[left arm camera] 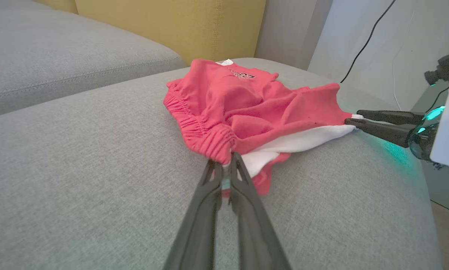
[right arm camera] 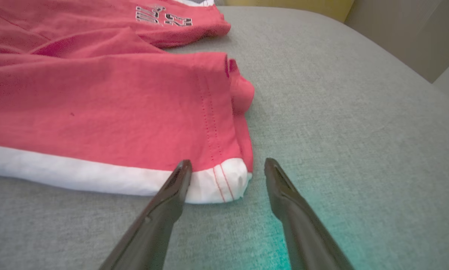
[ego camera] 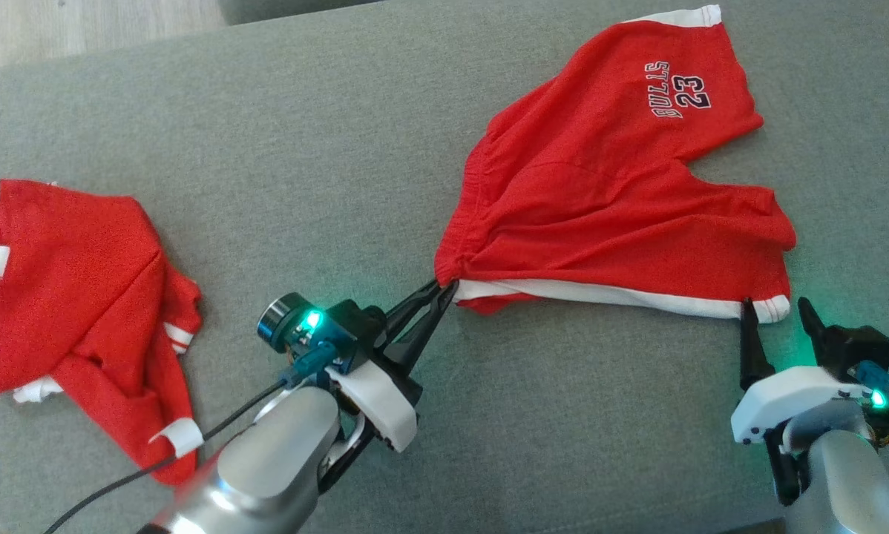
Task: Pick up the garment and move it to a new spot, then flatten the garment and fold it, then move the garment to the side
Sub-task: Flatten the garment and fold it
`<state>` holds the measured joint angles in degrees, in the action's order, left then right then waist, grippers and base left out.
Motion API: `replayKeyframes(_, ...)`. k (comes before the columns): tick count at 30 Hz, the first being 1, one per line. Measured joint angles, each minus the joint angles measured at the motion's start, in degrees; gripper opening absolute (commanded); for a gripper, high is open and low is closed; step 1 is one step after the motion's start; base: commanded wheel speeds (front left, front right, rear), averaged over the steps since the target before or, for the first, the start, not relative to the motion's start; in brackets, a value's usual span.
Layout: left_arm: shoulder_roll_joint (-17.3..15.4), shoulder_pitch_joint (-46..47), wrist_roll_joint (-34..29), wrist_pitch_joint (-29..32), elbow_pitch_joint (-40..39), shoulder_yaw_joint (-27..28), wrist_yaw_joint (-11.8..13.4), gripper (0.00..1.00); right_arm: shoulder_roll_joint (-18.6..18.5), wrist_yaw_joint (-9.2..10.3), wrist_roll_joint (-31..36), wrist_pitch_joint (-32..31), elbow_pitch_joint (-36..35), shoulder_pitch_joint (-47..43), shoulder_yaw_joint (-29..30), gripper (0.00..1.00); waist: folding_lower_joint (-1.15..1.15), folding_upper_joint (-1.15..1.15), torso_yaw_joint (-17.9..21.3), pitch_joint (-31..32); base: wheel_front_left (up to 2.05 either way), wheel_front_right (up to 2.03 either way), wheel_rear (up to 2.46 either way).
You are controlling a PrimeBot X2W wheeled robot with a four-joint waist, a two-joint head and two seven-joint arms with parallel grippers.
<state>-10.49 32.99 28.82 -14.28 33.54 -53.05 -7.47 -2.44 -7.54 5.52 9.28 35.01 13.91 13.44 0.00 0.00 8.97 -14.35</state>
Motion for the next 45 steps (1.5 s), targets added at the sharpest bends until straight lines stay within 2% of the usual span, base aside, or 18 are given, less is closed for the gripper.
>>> replayKeyframes(5,0.0,-0.01,-0.66,-0.01,-0.65,1.09,0.0,0.0,-0.02,0.0,0.12,-0.49,1.12,0.9,-0.37,1.0,0.0,0.0,0.06,-0.15,0.0,0.0,0.0)
replayKeyframes(8,-0.01,-0.02,-0.66,-0.01,-0.65,1.22,0.0,0.0,-0.03,0.0,0.12,-0.56,1.33,1.14,-1.03,0.94,0.0,0.0,0.13,-0.1,0.0,0.0,0.0)
replayKeyframes(10,-0.03,-0.03,-0.67,-0.01,-0.64,1.27,-0.01,0.0,-0.03,0.0,0.23,-0.56,1.34,1.14,-1.35,0.74,0.0,0.0,0.19,-0.01,0.0,0.0,0.0)
replayKeyframes(11,-0.05,-0.03,-0.67,-0.01,-0.64,1.3,-0.01,0.0,-0.03,0.0,0.27,-0.57,1.34,1.13,-1.51,0.4,0.0,0.0,0.21,0.06,0.0,0.0,0.0)
replayKeyframes(12,-0.07,-0.05,-0.67,-0.01,-0.62,1.32,-0.01,0.0,-0.03,0.0,0.27,-0.86,1.34,1.13,-1.7,0.0,0.0,0.0,0.24,0.15,0.0,0.0,0.0)
replayKeyframes(23,-0.1,-0.27,-1.29,-0.01,-0.71,3.28,0.26,0.0,-0.03,0.0,-0.05,-1.7,-0.64,0.74,-3.01,0.0,0.0,0.0,0.78,2.11,0.0,0.0,0.0)
replayKeyframes(27,-0.69,-0.4,-1.76,-0.01,-1.85,5.21,0.48,0.0,-0.04,0.0,-1.77,-1.66,-5.22,1.05,-5.08,0.0,0.0,0.0,1.05,3.66,0.0,0.0,0.0)
replayKeyframes(33,-3.98,2.69,-2.55,0.02,-2.47,6.88,0.42,0.0,-0.24,0.0,-2.32,-4.28,-15.3,6.32,-8.82,0.0,0.0,0.0,0.91,6.83,0.0,0.0,0.0)
replayKeyframes(38,-5.81,12.41,-2.53,1.7,-3.21,9.64,0.41,0.0,-4.54,0.0,-7.08,-6.34,-21.56,15.52,-13.07,0.0,0.0,0.0,0.1,9.59,0.0,0.0,0.0)
replayKeyframes(42,-6.64,18.96,-2.32,3.25,-4.03,10.74,0.4,0.0,-7.71,0.0,-9.98,-8.33,-22.39,21.52,-13.91,0.0,0.0,0.0,-0.82,12.03,0.0,0.0,0.0)
replayKeyframes(45,-7.05,20.27,-2.01,4.71,-4.2,11.47,0.4,0.0,-9.2,0.0,-11.17,-9.26,-22.95,23.32,-14.91,0.0,-0.01,0.0,-1.65,13.66,0.0,0.0,0.0)
